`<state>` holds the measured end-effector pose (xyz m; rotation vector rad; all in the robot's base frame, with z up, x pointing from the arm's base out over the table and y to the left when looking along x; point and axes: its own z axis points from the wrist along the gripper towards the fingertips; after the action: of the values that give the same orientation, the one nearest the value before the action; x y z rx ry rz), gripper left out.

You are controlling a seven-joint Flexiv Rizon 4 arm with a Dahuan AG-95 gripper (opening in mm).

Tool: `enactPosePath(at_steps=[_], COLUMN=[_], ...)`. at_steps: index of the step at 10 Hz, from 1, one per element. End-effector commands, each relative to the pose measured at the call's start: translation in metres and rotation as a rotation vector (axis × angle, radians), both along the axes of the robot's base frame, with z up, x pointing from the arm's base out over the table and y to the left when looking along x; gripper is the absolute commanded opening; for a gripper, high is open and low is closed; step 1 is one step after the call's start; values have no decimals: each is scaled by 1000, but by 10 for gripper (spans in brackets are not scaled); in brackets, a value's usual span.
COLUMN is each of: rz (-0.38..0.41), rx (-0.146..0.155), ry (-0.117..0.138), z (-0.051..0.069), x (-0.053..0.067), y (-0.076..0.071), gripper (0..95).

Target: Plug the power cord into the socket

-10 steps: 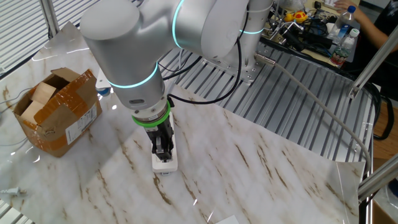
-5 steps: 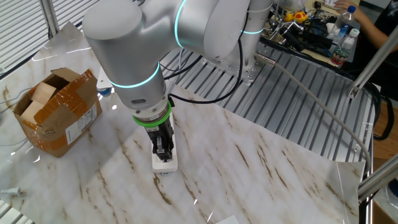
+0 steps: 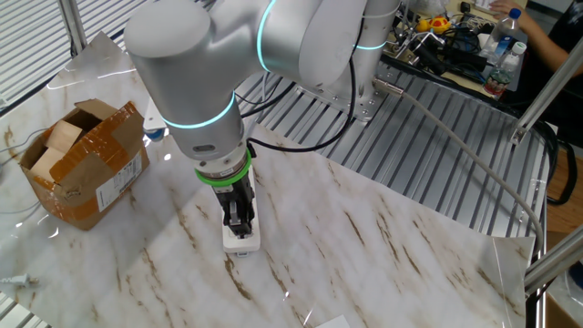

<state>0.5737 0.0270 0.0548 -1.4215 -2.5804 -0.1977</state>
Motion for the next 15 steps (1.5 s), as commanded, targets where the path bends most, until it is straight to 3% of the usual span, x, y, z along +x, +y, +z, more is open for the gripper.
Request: enactPosePath(at_steps=[1, 15], rz=[-4, -6], rx=[3, -27], ry=[-3, -53], z=[-2, -13], x=[-1, 0], y=[0, 2], gripper=[0, 0])
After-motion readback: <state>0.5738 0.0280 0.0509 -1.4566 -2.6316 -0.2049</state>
